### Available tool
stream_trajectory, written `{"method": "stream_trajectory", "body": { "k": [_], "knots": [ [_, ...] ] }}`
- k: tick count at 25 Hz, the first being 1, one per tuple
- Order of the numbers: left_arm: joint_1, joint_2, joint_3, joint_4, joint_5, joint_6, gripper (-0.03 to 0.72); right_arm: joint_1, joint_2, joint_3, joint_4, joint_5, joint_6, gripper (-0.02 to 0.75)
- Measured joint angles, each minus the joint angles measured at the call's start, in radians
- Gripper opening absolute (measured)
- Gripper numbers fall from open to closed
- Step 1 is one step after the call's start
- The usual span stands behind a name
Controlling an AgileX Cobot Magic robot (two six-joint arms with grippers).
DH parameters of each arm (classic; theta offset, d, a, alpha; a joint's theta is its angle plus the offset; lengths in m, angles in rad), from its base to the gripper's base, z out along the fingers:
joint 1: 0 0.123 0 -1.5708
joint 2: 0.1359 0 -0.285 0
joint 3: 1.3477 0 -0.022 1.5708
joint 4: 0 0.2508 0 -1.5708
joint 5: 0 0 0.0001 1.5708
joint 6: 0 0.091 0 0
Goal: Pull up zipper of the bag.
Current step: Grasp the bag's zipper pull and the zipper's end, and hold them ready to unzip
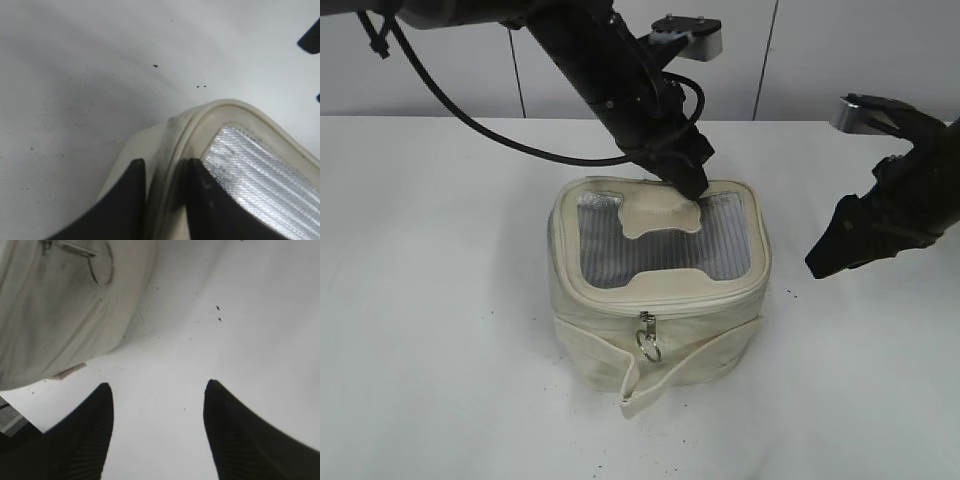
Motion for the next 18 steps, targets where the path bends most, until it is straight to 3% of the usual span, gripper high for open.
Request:
{"method": "stream_trajectory", "body": {
  "k": [2,8,18],
  "knots": [
    [0.000,0.003,-0.001,-0.004,0.020,0.029,0.046,0.000,0.000,0.040,0.085,-0.050,-0.103,0.429],
    [0.000,0.003,-0.005,-0.002,0.038,0.044,0.043,0.000,0.000,0.102,0.313,-0.116,-0.414,0.428],
    [0.000,-0.007,-0.006,0.009,0.057,0.048,0.042,0.007,0.078,0.102,0.477,-0.143,-0.693,0.428]
  ]
}}
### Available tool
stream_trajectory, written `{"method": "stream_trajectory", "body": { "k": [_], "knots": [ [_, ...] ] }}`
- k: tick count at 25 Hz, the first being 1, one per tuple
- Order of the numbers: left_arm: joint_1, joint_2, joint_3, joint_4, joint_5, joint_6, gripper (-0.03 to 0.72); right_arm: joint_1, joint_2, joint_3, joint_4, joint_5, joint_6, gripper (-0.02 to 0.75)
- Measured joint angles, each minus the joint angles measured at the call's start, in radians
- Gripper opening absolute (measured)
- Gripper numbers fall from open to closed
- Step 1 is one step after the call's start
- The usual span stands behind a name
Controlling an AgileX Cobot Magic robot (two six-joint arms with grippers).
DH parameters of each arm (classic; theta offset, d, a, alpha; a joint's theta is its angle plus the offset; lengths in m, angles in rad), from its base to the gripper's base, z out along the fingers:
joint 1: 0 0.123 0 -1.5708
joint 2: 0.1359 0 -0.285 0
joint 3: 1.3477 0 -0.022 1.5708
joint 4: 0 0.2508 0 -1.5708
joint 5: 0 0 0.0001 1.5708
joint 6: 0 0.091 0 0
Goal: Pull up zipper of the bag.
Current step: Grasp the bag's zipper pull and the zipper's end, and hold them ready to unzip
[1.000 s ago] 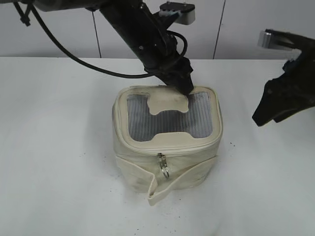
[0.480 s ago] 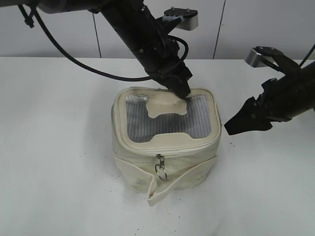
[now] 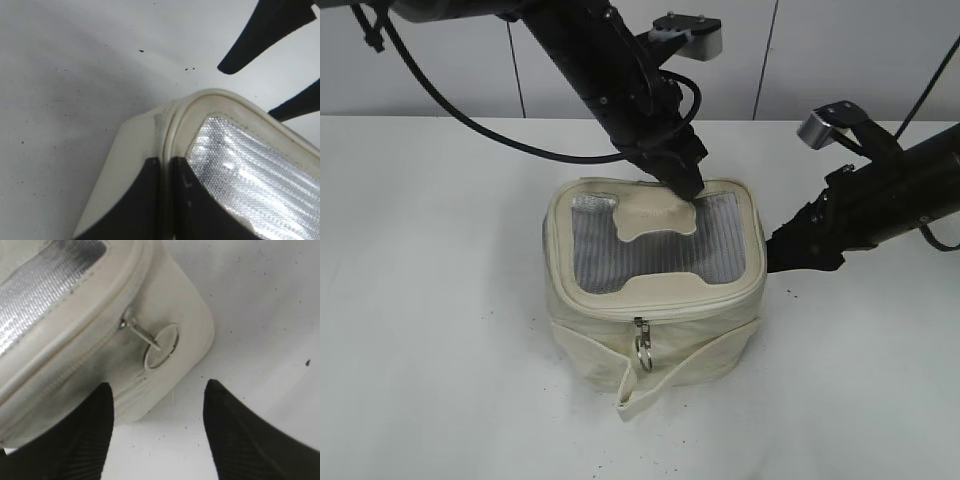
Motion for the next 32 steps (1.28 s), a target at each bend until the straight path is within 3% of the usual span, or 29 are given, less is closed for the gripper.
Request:
{"method": "stream_trajectory", "body": {
  "k": [5,8,15,26,32],
  "knots": [
    [0.000,-0.001,0.000,0.005,0.004,0.000,0.042,0.051,0.021,0.000,0.069,-0.067,-0.123,0.425],
    [0.000,-0.001,0.000,0.007,0.006,0.000,0.042,0.091,0.031,0.000,0.085,-0.160,-0.150,0.379],
    [0.000,-0.003,0.000,0.008,0.010,0.000,0.042,0.113,0.038,-0.013,0.093,-0.166,-0.110,0.016],
    [0.000,-0.005,0.000,0.002,0.026,0.000,0.042,0.111,-0.109,-0.014,-0.228,-0.011,0.319,-0.008],
    [0.000,-0.005,0.000,0.003,0.025,-0.014,0.039,0.121,-0.163,-0.009,-0.317,0.084,0.431,-0.008]
  ]
}}
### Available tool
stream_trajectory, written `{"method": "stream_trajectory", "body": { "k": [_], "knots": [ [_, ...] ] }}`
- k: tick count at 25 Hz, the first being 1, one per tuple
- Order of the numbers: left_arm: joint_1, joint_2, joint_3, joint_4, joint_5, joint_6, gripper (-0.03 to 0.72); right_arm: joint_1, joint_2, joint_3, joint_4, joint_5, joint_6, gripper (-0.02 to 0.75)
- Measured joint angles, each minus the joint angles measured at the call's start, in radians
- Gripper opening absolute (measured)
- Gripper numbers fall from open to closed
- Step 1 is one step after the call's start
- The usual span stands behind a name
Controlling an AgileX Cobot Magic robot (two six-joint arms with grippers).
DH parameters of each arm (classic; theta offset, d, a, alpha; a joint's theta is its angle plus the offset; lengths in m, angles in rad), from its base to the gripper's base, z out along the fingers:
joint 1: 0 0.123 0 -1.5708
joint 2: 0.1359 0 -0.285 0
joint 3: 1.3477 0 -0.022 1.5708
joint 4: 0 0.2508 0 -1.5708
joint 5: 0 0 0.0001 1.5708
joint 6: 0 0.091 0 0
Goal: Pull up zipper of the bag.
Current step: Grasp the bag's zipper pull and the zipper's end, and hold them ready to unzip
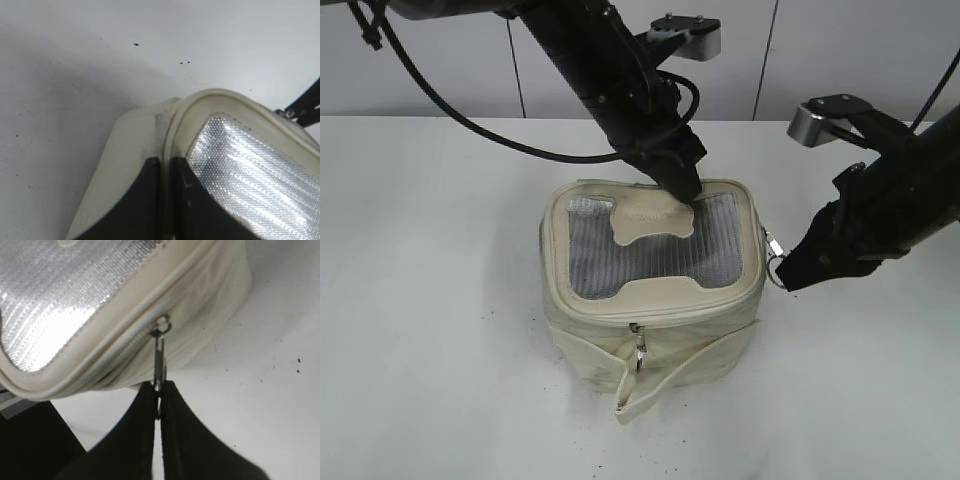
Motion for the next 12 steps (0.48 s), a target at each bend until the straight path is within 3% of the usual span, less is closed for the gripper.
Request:
{"method": "stream_trajectory", "body": {
  "k": [6,12],
  "knots": [
    [0.000,0.000,0.000,0.004,-0.003,-0.012,0.039,0.054,-0.046,0.038,-0.077,0.049,0.091,-0.008],
    [0.000,0.000,0.000,0.004,-0.003,-0.022,0.039,0.187,-0.101,0.088,-0.125,0.070,0.194,-0.008]
  ]
}}
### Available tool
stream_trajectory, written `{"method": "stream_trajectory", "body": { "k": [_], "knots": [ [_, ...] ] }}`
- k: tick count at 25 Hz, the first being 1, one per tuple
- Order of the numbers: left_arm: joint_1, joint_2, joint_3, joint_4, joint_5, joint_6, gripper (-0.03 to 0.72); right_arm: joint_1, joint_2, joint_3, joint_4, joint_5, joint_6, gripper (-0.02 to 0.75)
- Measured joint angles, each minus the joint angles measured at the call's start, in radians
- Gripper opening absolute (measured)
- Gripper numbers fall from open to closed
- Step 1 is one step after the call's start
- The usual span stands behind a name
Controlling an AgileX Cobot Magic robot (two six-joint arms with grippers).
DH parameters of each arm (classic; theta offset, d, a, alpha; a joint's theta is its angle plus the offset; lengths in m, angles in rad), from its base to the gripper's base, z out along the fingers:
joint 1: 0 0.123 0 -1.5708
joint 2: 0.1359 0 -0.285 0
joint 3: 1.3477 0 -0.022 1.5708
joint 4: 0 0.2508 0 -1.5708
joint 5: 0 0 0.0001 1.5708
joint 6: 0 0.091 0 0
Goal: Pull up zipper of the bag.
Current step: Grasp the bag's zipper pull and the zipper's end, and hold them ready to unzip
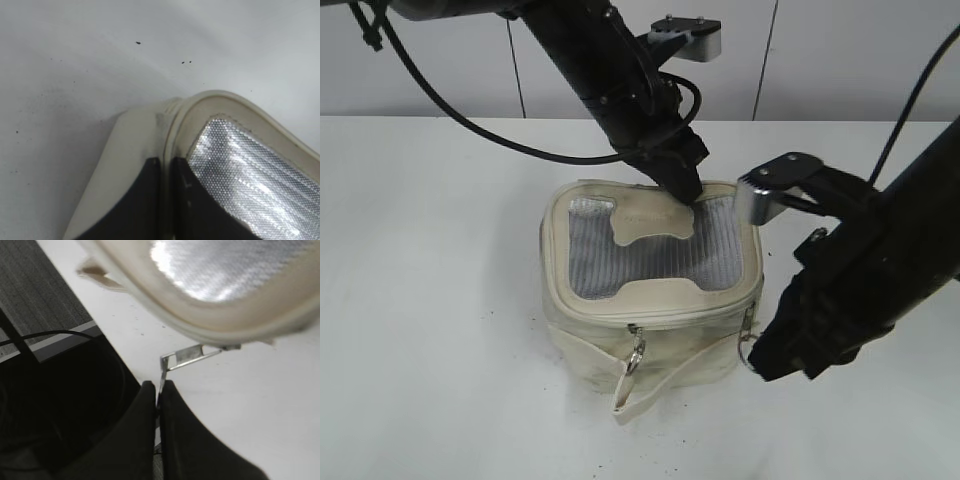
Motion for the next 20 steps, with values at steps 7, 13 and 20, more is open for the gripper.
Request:
{"method": "stream_trajectory", "body": {
  "k": [7,13,20],
  "knots": [
    [-0.001,0.000,0.000,0.001,-0.001,-0.018,0.039,0.236,-0.009,0.008,0.048,-0.153,0.049,-0.013],
    [-0.001,0.000,0.000,0.003,-0.004,-0.031,0.039,0.365,0.056,-0.059,0.108,-0.246,0.060,-0.013],
    [-0.001,-0.001,0.000,0.004,-0.006,-0.032,0.039,0.362,0.055,-0.072,-0.066,-0.245,0.343,0.056]
  ]
}}
